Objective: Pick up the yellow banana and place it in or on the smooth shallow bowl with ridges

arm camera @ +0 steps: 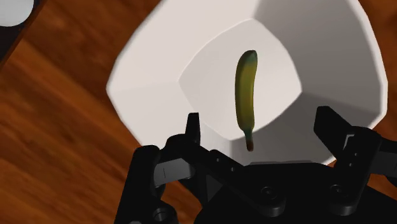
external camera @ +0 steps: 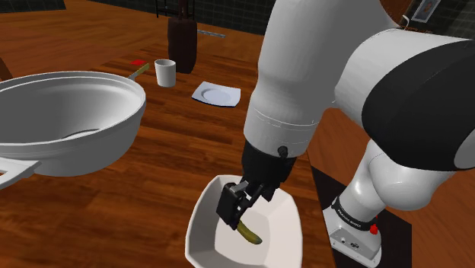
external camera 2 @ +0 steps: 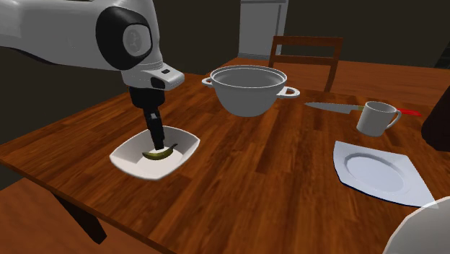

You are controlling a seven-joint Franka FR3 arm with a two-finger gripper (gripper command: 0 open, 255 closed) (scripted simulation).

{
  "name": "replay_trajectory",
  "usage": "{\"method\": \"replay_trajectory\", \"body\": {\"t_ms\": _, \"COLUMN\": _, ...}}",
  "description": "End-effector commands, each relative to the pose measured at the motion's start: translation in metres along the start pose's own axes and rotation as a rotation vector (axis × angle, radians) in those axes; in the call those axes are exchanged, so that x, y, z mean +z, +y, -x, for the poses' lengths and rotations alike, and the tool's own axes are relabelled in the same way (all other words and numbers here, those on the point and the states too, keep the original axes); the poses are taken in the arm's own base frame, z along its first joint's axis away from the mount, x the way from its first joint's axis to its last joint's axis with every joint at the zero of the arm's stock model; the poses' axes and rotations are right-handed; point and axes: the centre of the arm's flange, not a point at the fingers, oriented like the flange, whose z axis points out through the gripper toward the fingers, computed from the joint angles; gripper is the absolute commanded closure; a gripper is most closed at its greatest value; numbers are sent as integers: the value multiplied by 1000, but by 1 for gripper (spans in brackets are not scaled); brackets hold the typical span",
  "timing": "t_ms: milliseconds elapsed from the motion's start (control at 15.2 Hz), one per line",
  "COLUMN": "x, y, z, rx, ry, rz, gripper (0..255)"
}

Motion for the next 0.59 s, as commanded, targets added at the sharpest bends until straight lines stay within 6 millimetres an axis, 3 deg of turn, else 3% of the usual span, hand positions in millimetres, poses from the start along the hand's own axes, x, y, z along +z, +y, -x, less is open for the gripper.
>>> {"method": "replay_trajectory", "body": {"t_ms": 0, "x": -26, "y": -1, "z": 2, "rx": 0, "ry": 0, "rz": 1, "gripper": 0}}
{"method": "replay_trajectory", "body": {"t_ms": 66, "x": -36, "y": -1, "z": 2, "rx": 0, "ry": 0, "rz": 1, "gripper": 0}}
{"method": "replay_trajectory", "body": {"t_ms": 528, "x": -36, "y": -1, "z": 2, "rx": 0, "ry": 0, "rz": 1, "gripper": 0}}
